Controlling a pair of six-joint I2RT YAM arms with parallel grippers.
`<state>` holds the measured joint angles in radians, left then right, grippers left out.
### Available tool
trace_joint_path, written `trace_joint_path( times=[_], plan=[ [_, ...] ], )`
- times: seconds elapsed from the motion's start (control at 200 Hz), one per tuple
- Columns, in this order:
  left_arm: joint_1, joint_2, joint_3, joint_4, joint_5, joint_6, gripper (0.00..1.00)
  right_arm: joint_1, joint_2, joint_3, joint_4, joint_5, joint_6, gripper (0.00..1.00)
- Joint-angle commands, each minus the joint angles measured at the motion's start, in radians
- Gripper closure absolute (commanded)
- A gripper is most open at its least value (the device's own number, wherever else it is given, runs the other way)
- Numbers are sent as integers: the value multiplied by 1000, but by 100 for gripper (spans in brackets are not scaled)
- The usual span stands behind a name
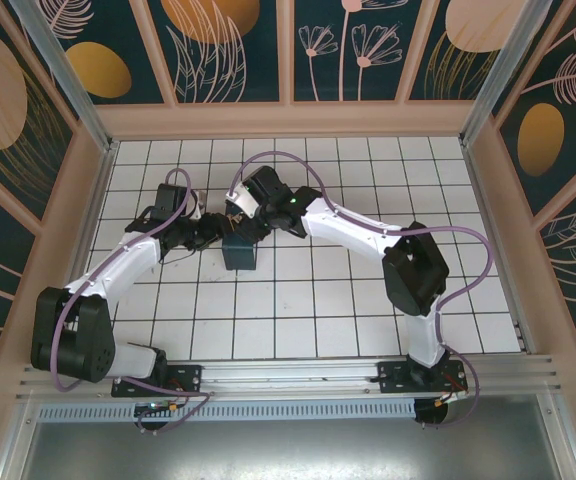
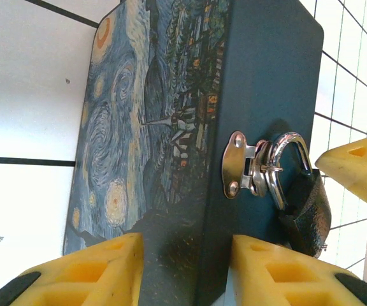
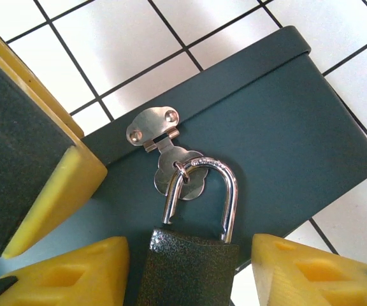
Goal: Unlock the padlock with the key
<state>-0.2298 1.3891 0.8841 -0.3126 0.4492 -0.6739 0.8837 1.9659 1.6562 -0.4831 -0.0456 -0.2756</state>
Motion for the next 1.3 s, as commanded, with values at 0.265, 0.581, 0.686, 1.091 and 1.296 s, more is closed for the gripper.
trace_joint_path(
  times=[0.265, 0.581, 0.686, 1.091, 1.296],
  plan=[
    [2, 20, -24, -22, -35, 18, 62, -21, 19, 54, -142, 21, 41, 59],
    [1, 16, -26, -19, -33, 20, 62, -58, 18, 102, -114, -101, 222, 66],
    [3, 16, -28, -20, -32, 25, 63, -95, 13, 107, -88, -198, 309, 69],
    [2, 20, -30, -2, 33, 24, 64, -166, -99, -166, 379, -486, 942, 73],
    [2, 22, -48, 16, 70, 20, 65, -150, -153, -367, 690, -436, 1214, 76]
  ],
)
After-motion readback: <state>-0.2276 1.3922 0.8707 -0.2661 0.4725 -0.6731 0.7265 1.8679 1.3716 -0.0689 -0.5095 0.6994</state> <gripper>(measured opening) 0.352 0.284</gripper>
